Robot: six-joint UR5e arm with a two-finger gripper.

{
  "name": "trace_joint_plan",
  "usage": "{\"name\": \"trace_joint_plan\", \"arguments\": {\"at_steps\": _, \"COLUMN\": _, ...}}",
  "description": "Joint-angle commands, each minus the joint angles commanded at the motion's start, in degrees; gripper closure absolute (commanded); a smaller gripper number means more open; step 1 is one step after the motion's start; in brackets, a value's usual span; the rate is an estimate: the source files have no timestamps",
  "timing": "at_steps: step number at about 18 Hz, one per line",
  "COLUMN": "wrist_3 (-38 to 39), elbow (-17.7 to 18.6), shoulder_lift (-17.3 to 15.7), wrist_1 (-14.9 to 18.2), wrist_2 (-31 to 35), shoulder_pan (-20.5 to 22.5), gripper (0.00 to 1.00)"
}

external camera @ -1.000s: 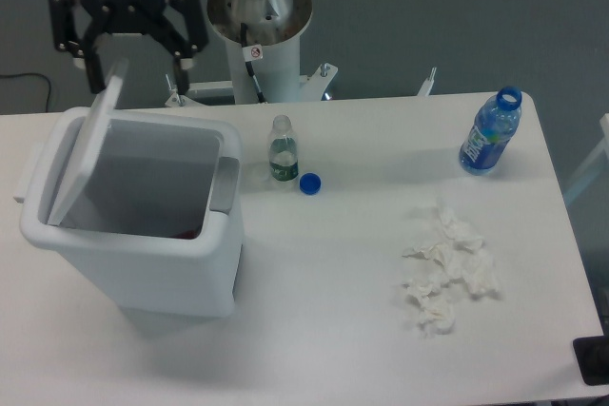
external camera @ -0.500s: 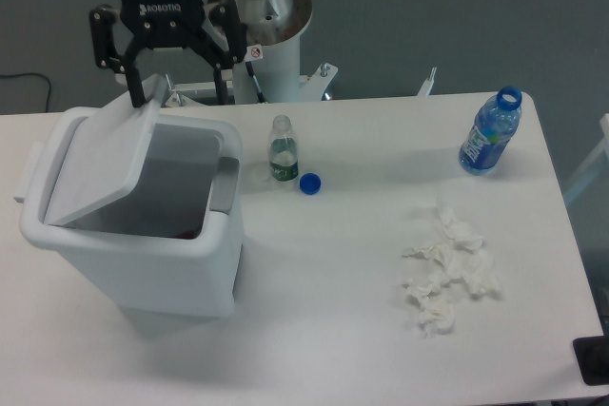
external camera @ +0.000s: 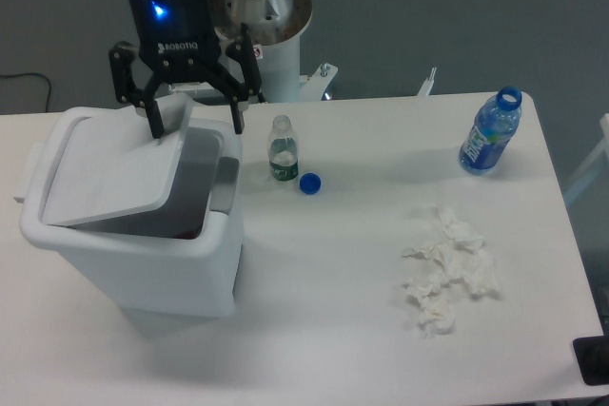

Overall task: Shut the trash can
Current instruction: 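Press the gripper down on the lid to seat it shut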

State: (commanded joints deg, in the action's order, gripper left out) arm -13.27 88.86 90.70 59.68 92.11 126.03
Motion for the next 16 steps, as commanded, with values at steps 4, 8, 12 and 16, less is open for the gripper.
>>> {"name": "trace_joint_plan", "arguments": {"at_steps": 4, "wrist_3": -4.04, "elbow": 0.18, "shoulder_lift": 0.09, "wrist_1": 0.18, "wrist_2": 0.70, "shoulder_pan": 0.97, "gripper": 0.00}}
{"name": "trace_joint_plan", "arguments": {"at_steps": 8, "wrist_3": -4.13, "elbow": 0.35, "shoulder_lift": 0.88, "wrist_1": 0.09, "wrist_2": 0.79, "shoulder_pan": 1.59, "gripper": 0.00}}
{"name": "trace_joint_plan", "arguments": {"at_steps": 12, "wrist_3": -3.87, "elbow": 0.79, "shoulder_lift": 0.62, "wrist_1": 0.26, "wrist_2": 0.88, "shoulder_pan": 1.50, "gripper": 0.00}}
{"name": "trace_joint_plan", "arguments": {"at_steps": 16, "wrist_3": -3.78, "elbow": 1.49, "shoulder_lift": 0.97, "wrist_1": 0.09, "wrist_2": 0.88, "shoulder_pan": 1.41, "gripper": 0.00}}
